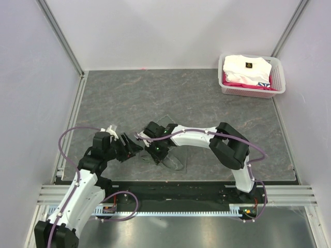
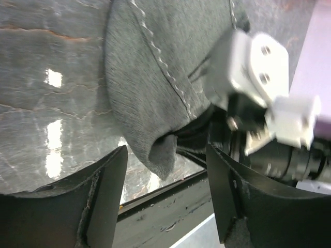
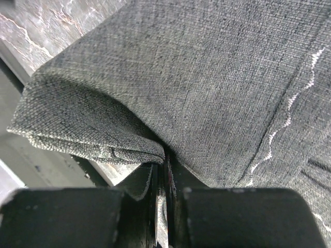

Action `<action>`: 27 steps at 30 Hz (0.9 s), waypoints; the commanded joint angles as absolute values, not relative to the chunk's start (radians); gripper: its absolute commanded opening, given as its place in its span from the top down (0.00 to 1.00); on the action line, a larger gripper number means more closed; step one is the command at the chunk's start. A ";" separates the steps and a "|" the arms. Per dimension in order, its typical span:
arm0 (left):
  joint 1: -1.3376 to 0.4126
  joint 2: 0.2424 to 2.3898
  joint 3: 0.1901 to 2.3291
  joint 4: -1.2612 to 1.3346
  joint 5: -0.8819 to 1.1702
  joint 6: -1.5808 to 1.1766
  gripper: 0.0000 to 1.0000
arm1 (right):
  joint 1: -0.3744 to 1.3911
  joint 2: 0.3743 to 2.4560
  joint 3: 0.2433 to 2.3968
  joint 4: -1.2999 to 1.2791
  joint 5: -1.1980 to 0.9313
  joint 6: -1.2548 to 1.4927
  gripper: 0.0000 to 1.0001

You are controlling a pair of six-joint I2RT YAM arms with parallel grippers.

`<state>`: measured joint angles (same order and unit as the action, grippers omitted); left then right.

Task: Fold the napkin, place the utensils inside, and roll it up
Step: Roll the napkin with the utensil

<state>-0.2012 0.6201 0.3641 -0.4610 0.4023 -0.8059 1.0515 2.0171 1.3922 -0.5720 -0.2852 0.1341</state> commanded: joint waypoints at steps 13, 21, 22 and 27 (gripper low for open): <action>-0.322 0.655 0.350 -0.434 0.365 -0.784 0.34 | 0.986 2.203 1.476 -0.683 -0.374 0.080 0.96; -0.325 0.707 0.337 -0.400 0.359 -0.775 0.34 | 0.980 2.210 1.476 -0.690 -0.382 0.071 0.96; -0.325 0.712 0.336 -0.397 0.360 -0.775 0.34 | 0.980 2.210 1.477 -0.689 -0.382 0.071 0.96; -0.330 0.732 0.321 -0.367 0.365 -0.782 0.34 | 0.979 2.217 1.482 -0.690 -0.385 0.074 0.96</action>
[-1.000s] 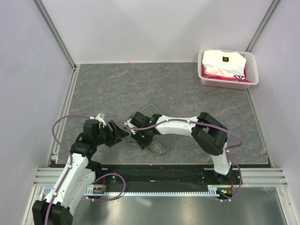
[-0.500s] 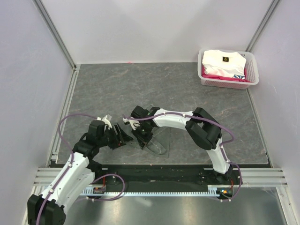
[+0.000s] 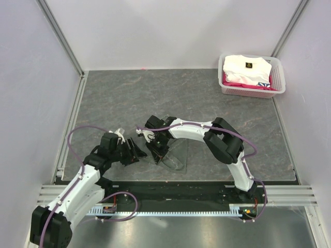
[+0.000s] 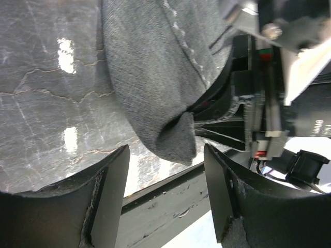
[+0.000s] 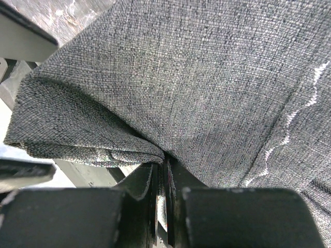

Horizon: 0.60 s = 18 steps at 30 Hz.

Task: Fold the napkin, place the utensils inside, and roll it up
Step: Roll the napkin with the utensil

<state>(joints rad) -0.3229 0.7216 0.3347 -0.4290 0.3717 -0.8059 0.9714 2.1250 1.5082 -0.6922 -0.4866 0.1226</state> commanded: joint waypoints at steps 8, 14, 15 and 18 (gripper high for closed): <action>-0.342 0.773 0.304 -0.316 0.367 -0.798 0.42 | 0.980 2.226 1.486 -0.689 -0.388 0.077 0.96; -0.344 0.813 0.307 -0.299 0.361 -0.798 0.54 | 0.979 2.227 1.489 -0.689 -0.390 0.075 0.96; -0.342 0.815 0.307 -0.298 0.357 -0.799 0.56 | 0.979 2.226 1.491 -0.689 -0.388 0.077 0.96; -0.344 0.816 0.305 -0.304 0.347 -0.813 0.69 | 0.976 2.224 1.488 -0.689 -0.388 0.077 0.96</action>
